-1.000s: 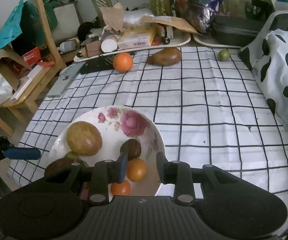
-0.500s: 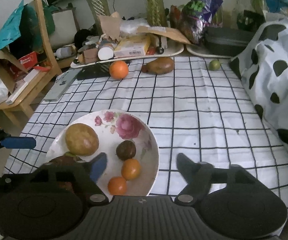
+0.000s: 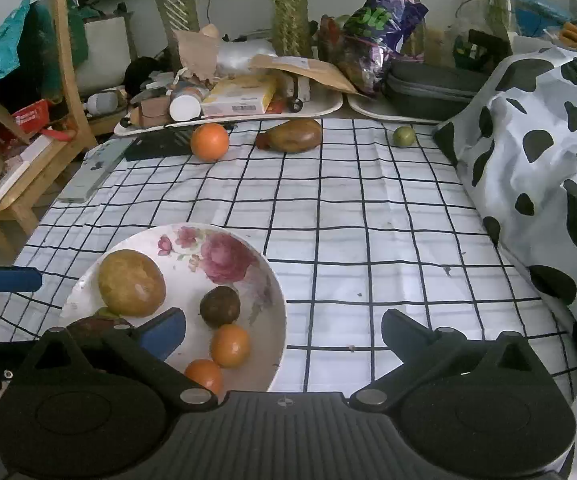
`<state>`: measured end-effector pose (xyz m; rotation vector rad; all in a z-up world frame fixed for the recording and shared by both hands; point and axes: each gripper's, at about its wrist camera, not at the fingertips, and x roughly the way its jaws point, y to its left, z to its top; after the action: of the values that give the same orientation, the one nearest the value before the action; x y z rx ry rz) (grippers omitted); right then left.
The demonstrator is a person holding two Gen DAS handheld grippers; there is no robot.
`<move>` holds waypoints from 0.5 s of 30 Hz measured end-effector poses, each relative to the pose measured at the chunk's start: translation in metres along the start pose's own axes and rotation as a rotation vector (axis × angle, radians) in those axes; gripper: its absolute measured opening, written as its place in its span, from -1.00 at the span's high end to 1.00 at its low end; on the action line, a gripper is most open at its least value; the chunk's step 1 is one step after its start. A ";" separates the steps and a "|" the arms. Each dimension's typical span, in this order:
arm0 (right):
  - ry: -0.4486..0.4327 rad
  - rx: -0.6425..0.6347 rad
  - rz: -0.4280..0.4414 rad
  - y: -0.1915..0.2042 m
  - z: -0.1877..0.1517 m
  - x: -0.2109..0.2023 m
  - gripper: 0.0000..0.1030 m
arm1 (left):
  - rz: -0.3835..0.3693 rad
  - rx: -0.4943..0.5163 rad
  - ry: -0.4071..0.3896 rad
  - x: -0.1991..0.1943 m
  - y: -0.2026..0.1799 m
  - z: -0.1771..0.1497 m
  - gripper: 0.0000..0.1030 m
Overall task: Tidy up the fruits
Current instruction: 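Move both tools back toward the large tangerine and brown pear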
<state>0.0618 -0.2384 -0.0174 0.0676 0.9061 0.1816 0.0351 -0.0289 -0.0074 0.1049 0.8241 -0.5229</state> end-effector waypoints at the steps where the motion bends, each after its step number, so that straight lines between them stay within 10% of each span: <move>1: 0.001 0.000 -0.003 0.000 0.000 0.000 -1.00 | 0.003 0.001 -0.002 0.000 0.000 0.000 -0.64; 15: -0.018 -0.002 -0.047 -0.002 0.002 0.002 -1.00 | 0.064 -0.012 -0.046 0.002 0.005 0.012 -0.64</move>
<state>0.0646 -0.2399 -0.0182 0.0463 0.8888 0.1383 0.0464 -0.0285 -0.0011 0.1073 0.7764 -0.4590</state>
